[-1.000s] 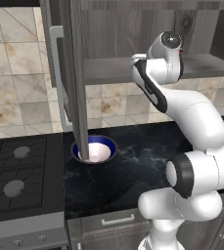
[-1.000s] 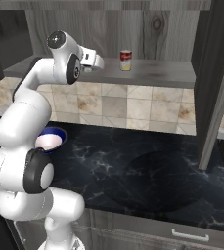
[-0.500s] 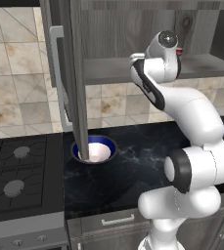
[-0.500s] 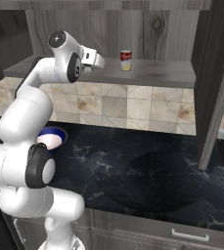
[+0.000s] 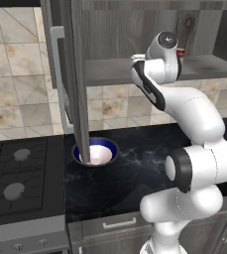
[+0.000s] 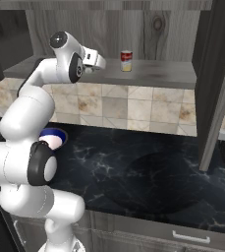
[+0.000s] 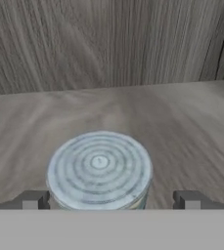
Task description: Restock the canned food cabinet by taking the new fresh canned food from the counter and placing it in the cabinet. Then, take the old canned food from the cabinet and place it on the counter.
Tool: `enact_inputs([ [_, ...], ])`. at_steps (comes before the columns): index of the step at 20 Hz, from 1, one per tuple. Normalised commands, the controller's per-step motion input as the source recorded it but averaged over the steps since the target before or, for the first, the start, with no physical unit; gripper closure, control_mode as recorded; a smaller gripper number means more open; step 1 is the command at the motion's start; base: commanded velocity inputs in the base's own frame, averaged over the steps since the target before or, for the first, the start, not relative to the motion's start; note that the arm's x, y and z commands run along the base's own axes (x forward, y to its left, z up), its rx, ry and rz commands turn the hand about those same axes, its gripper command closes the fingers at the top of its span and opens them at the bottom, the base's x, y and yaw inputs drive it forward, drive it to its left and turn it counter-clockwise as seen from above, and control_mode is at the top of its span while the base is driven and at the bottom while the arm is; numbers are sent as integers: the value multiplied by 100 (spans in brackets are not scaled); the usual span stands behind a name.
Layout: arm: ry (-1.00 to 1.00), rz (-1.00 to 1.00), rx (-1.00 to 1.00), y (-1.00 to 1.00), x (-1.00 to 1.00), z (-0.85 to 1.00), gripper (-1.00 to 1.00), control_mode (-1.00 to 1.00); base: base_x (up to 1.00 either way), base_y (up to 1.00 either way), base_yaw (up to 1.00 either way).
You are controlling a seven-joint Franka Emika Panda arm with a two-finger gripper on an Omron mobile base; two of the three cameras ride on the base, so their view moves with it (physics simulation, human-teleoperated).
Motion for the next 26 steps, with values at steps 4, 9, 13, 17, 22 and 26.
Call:
enact_inputs([
  [4,0,-1,0,0,5,-6,100,-100,0,0,0],
  [9,0,0,0,0,0,0,100,-100,0,0,0],
  [13,0,0,0,0,0,0,100,-100,0,0,0],
  [17,-1,0,0,0,-14,0,100,-100,0,0,0],
  [22,-10,1,1,-5,-74,11,100,-100,0,0,0],
  [26,0,11,1,-24,-100,27,100,-100,0,0,0],
])
